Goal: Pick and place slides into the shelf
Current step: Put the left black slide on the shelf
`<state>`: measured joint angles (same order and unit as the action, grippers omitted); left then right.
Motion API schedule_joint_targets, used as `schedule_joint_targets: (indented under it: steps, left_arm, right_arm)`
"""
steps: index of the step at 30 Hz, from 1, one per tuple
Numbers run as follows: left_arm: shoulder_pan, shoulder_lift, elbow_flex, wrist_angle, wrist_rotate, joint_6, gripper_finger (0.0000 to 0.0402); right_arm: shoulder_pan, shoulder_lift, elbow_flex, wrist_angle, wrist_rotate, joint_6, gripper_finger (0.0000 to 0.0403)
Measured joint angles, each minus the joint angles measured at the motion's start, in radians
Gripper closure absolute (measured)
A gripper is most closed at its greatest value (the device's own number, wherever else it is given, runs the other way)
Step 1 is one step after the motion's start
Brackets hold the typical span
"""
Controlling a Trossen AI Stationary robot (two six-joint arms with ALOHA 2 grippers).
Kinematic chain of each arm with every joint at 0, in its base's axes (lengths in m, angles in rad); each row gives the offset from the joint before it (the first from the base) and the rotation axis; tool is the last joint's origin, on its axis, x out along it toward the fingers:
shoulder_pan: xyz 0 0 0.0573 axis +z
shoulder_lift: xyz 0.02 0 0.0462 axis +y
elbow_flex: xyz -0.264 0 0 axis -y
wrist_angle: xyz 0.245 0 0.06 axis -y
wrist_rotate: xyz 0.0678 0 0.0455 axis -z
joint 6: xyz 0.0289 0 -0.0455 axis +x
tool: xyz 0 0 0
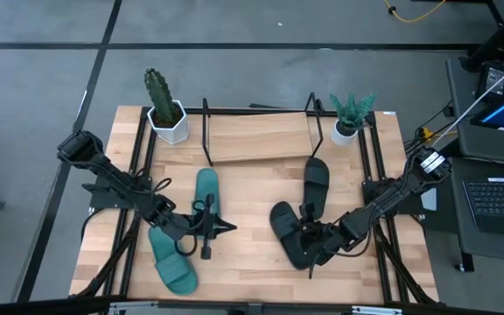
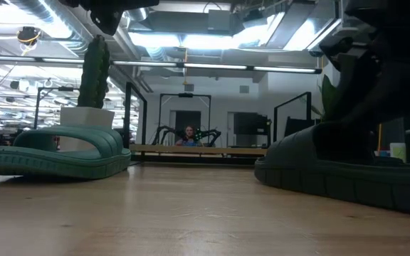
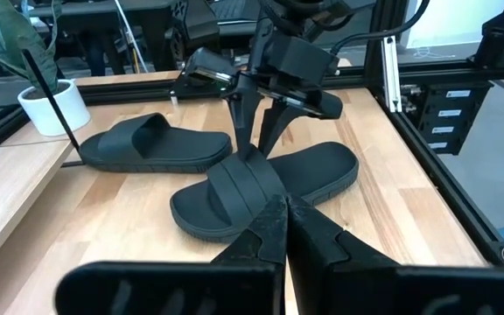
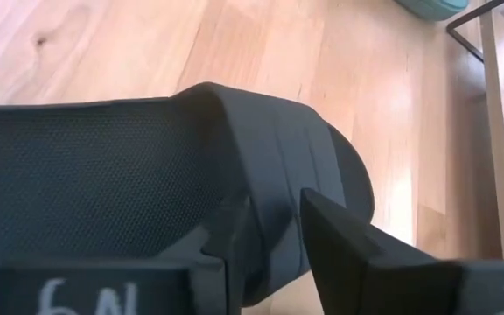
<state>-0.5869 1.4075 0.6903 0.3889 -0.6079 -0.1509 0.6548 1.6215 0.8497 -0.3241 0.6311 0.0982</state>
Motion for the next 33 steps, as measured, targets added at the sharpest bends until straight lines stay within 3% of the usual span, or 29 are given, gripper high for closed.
schedule_joint_targets:
  steps: [13,20,29,33]
  left_arm:
    - [0.000,0.000,0.000,-0.008,0.000,0.000,0.0401]
    - [0.000,0.000,0.000,-0.012,0.000,0.000,0.0401]
    - [0.000,0.000,0.000,-0.014,-0.010,0.000,0.0401]
    - [0.000,0.000,0.000,-0.014,-0.011,0.002,0.0401]
  right_arm:
    - [-0.032,0.004,0.000,0.001,0.004,0.024,0.0327]
    - [-0.042,0.018,0.000,0.012,0.009,0.020,0.0390]
    - [-0.053,0.021,0.032,0.048,0.012,-0.082,0.0391]
    - [-0.074,0.021,0.095,0.044,0.073,-0.167,0.0391]
